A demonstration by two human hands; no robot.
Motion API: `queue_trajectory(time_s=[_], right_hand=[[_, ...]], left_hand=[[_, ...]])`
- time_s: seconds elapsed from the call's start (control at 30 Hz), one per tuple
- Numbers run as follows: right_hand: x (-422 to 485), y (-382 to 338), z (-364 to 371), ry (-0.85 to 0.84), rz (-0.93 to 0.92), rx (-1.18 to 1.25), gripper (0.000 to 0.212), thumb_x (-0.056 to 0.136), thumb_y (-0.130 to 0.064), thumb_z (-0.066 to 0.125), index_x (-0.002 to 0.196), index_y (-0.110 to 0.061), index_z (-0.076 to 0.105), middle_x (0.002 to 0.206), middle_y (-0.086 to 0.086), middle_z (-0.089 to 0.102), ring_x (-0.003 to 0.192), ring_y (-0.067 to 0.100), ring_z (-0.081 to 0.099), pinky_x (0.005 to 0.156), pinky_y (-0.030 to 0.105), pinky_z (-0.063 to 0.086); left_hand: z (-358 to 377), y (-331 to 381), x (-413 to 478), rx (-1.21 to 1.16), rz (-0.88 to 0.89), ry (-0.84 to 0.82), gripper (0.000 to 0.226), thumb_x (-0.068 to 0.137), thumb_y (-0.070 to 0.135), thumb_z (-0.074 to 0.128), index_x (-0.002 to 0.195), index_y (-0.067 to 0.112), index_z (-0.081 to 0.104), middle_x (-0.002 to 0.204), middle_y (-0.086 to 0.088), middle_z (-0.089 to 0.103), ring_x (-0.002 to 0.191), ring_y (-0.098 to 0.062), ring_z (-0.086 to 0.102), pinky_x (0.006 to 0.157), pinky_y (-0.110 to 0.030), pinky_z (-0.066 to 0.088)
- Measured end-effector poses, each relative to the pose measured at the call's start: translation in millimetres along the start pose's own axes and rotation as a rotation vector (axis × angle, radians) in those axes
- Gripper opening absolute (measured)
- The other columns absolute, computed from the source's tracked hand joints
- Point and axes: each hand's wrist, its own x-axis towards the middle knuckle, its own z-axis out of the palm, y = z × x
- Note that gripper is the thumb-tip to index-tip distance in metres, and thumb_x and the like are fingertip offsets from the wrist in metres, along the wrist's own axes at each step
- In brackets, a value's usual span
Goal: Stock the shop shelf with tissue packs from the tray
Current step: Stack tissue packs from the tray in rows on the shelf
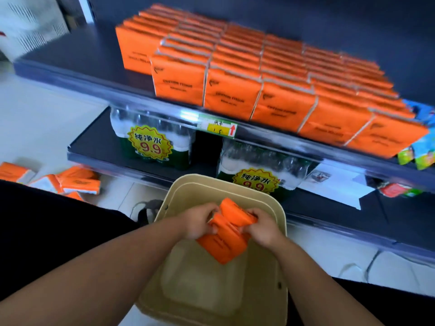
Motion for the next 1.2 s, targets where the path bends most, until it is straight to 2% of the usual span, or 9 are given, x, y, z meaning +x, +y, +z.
queue_trajectory(time_s=[0.3, 0.43, 0.53, 0.63, 0.7, 0.8, 0.93, 1.1, 1.2], right_hand=[[-61, -96, -79, 0.010, -0.202, 0.203, 0.064, 0.045, -0.036, 0.083, 0.105, -0.023, 0.063, 0.104, 0.005, 0.069, 0.095, 0.026, 0.067, 0.088, 0.046, 0.055], [-79, -144, -99, 0.043, -0.318, 0.311, 0.066, 0.048, -0.039, 0.084, 0.108, -0.021, 0.064, 0.103, 0.007, 0.071, 0.091, 0.026, 0.069, 0.080, 0.043, 0.057], [-90, -183, -116, 0.024, -0.406, 0.373, 0.048, 0.067, -0.024, 0.084, 0.111, -0.018, 0.064, 0.100, 0.009, 0.070, 0.084, 0.025, 0.069, 0.063, 0.032, 0.056], [-97, -224, -126, 0.020, -0.502, 0.363, 0.060, 0.058, -0.035, 0.087, 0.111, -0.017, 0.065, 0.103, 0.005, 0.073, 0.089, 0.023, 0.071, 0.072, 0.034, 0.059], [-97, -249, -128, 0.017, -0.550, 0.367, 0.070, 0.052, -0.037, 0.089, 0.112, -0.012, 0.065, 0.105, 0.008, 0.071, 0.088, 0.022, 0.070, 0.075, 0.035, 0.061], [-93, -286, -124, 0.030, -0.597, 0.347, 0.039, 0.076, -0.007, 0.074, 0.114, -0.006, 0.062, 0.106, 0.014, 0.067, 0.083, 0.019, 0.069, 0.070, 0.033, 0.061], [-79, -336, -108, 0.062, -0.671, 0.285, 0.028, 0.080, -0.002, 0.072, 0.105, -0.013, 0.062, 0.096, 0.004, 0.067, 0.069, 0.009, 0.069, 0.059, 0.027, 0.058], [-43, -403, -77, 0.120, -0.757, 0.166, 0.031, 0.077, -0.009, 0.078, 0.098, -0.023, 0.059, 0.099, 0.001, 0.065, 0.095, 0.025, 0.067, 0.086, 0.046, 0.057], [-21, -436, -55, 0.181, -0.811, 0.091, 0.036, 0.078, -0.015, 0.078, 0.106, -0.023, 0.057, 0.106, -0.002, 0.062, 0.096, 0.017, 0.064, 0.084, 0.030, 0.054]], left_hand=[[-100, 85, -51, -0.008, 0.222, 0.097, 0.040, 0.086, 0.016, 0.071, 0.120, 0.017, 0.050, 0.102, 0.003, 0.055, 0.094, -0.012, 0.056, 0.071, -0.016, 0.046], [-149, 117, -76, -0.064, 0.289, 0.171, 0.042, 0.086, 0.017, 0.071, 0.121, 0.016, 0.050, 0.108, -0.002, 0.059, 0.100, -0.019, 0.060, 0.087, -0.036, 0.053], [-178, 129, -91, -0.122, 0.369, 0.275, 0.043, 0.079, 0.019, 0.076, 0.116, 0.017, 0.053, 0.106, -0.004, 0.062, 0.100, -0.017, 0.061, 0.093, -0.039, 0.051], [-204, 137, -104, -0.122, 0.414, 0.345, 0.039, 0.084, 0.006, 0.072, 0.118, 0.010, 0.053, 0.097, 0.003, 0.058, 0.085, -0.005, 0.056, 0.080, -0.018, 0.049], [-224, 137, -111, -0.127, 0.439, 0.394, 0.039, 0.084, 0.007, 0.072, 0.118, 0.011, 0.053, 0.097, 0.003, 0.058, 0.083, -0.007, 0.056, 0.077, -0.022, 0.050], [-254, 134, -123, -0.146, 0.444, 0.469, 0.041, 0.084, 0.009, 0.072, 0.120, 0.016, 0.055, 0.099, 0.004, 0.057, 0.078, -0.006, 0.058, 0.070, -0.024, 0.051], [-298, 125, -135, -0.107, 0.443, 0.558, 0.035, 0.083, 0.008, 0.072, 0.110, 0.022, 0.057, 0.103, 0.000, 0.059, 0.088, -0.019, 0.063, 0.081, -0.033, 0.056], [-358, 100, -146, -0.036, 0.371, 0.657, 0.035, 0.081, 0.009, 0.075, 0.109, 0.020, 0.057, 0.101, 0.003, 0.063, 0.093, -0.019, 0.063, 0.086, -0.037, 0.056], [-381, 77, -149, -0.096, 0.350, 0.723, 0.032, 0.081, 0.007, 0.073, 0.106, 0.019, 0.056, 0.097, 0.004, 0.060, 0.082, -0.011, 0.063, 0.075, -0.023, 0.057]])
